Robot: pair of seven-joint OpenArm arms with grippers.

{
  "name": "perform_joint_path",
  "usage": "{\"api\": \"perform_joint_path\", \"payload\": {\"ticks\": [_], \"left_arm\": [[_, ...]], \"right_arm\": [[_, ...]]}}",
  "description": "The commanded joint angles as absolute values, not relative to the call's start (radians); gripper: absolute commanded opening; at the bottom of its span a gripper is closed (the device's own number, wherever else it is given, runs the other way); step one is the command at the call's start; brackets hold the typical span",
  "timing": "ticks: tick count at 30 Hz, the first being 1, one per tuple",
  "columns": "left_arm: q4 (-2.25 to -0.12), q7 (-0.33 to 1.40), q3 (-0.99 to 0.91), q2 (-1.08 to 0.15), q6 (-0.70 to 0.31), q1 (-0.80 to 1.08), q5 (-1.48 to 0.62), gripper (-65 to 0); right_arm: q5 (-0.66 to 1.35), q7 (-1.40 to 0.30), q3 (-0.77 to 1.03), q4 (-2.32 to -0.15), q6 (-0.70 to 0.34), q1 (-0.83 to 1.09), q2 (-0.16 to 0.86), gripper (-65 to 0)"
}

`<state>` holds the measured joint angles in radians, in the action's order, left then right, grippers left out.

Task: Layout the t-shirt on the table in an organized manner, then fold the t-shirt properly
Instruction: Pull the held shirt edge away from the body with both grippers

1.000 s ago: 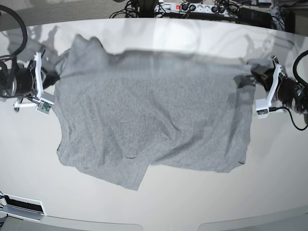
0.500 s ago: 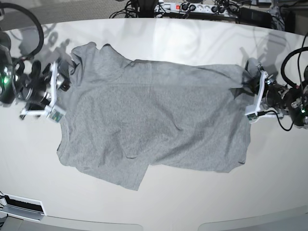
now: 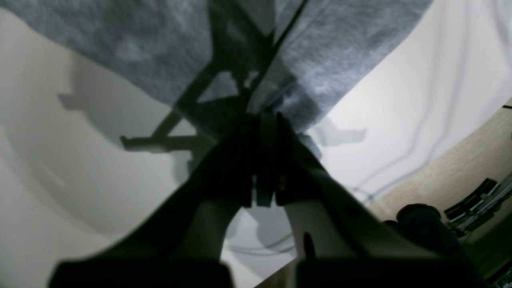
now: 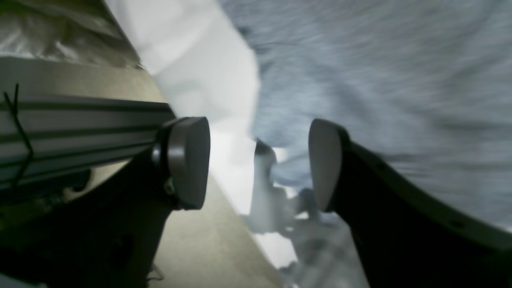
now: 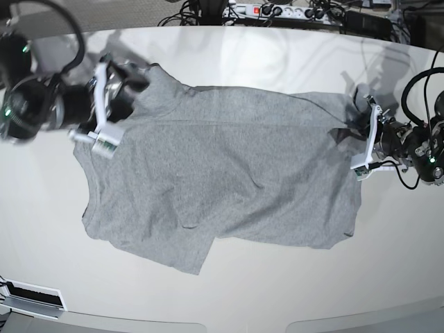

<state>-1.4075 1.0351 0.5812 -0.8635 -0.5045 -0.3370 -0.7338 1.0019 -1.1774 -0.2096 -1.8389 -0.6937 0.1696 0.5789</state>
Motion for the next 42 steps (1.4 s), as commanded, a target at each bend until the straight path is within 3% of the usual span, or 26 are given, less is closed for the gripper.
{"api": "perform_joint_path", "payload": {"ticks": [1,6,10,22,24,27,31,37,40,42], "left_arm": [[-1.416,1.028,0.568,-0.883,-0.503,-0.357,-0.737,-65.0],[-1.416,1.027,0.568,-0.883,-0.503,-0.357,-0.737,-65.0],[-1.416,1.028,0.568,-0.883,-0.503,-0.357,-0.737,-65.0],[-1.416,1.028,0.568,-0.883,-0.503,-0.358,-0.737,-65.0],[-1.416,1.028,0.568,-0.883,-0.503,-0.358,-0.737,-65.0],[-1.416,1.028,0.568,-0.884,-0.503,-0.358,-0.737,-65.0],[-1.416,1.028,0.568,-0.884,-0.504,-0.364,-0.737,-65.0],[-1.425,1.084,0.568,-0.885,-0.573,-0.398,-0.771,-65.0],[-1.456,1.193,0.568,-0.895,-0.698,-0.428,-0.944,-65.0],[-1.491,1.290,0.568,-0.908,-0.698,-0.437,-1.121,-65.0]], "right_arm": [[0.971,-1.149,-0.203,-1.850,-0.698,0.181,0.564,-24.7],[0.672,-0.996,-0.203,-1.828,-0.698,0.250,0.477,-24.7],[0.512,-0.899,-0.203,-1.787,-0.601,0.252,0.456,-24.7],[0.431,-0.833,-0.203,-1.568,-0.624,0.250,0.427,-25.1],[0.417,-0.844,-0.203,-1.569,-0.624,0.249,0.427,-34.5],[0.428,-0.917,-0.203,-1.576,-0.637,0.235,0.427,-63.8],[0.575,-1.064,-0.203,-1.625,-0.676,0.192,0.446,-65.0],[0.798,-1.106,-0.201,-1.753,-0.698,0.163,0.551,-65.0],[0.874,-1.170,-0.201,-1.841,-0.698,0.161,0.617,-65.0],[0.950,-1.238,-0.201,-1.883,-0.698,0.161,0.659,-65.0]]}}
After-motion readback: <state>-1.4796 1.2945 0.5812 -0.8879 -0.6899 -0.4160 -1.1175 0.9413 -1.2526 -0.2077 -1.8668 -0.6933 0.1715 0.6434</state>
